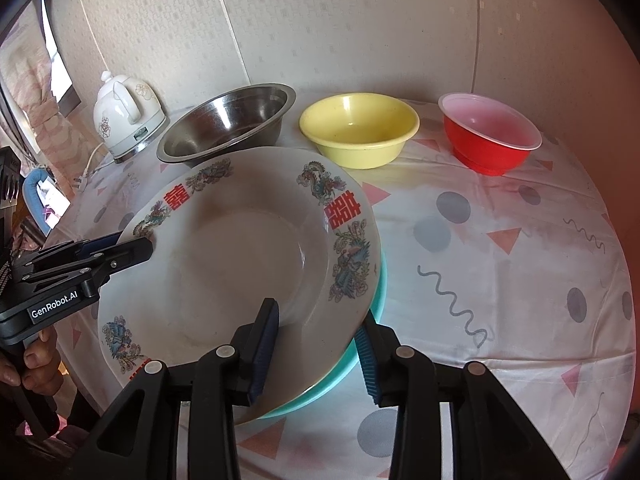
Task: Organize plates and bowls
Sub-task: 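Lower the red-character bowl onto the rose plate with the left gripper, then open the left gripper and move it to the steel basin rim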
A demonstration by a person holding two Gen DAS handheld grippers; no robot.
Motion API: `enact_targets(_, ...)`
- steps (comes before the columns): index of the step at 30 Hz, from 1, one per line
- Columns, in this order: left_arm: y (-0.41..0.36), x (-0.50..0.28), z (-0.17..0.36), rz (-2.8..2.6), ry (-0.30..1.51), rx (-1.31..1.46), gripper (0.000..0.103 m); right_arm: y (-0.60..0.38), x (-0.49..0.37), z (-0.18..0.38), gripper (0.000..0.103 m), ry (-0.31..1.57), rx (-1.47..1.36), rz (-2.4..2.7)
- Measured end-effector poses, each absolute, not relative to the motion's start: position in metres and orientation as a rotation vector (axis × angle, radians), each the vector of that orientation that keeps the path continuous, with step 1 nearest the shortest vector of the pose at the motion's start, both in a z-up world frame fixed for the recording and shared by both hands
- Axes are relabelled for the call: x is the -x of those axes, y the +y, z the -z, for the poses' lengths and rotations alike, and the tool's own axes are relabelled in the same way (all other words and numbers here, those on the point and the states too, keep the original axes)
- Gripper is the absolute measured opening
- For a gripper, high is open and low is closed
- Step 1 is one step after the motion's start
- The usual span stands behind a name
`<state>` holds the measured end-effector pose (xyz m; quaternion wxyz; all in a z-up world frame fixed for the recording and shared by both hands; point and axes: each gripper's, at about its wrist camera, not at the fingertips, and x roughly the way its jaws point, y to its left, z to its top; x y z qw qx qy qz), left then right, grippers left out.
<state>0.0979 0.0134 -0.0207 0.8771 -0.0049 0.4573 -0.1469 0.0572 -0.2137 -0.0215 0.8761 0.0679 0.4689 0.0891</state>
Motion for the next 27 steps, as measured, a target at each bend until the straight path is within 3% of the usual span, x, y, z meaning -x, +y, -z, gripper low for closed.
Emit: enact_targets(27, 0.042, -0.091, 0.006, 0.249, 0.923, 0.061, 0.035, -0.236, -0.057, -0.019, 0.04, 0.906, -0.27, -0.111)
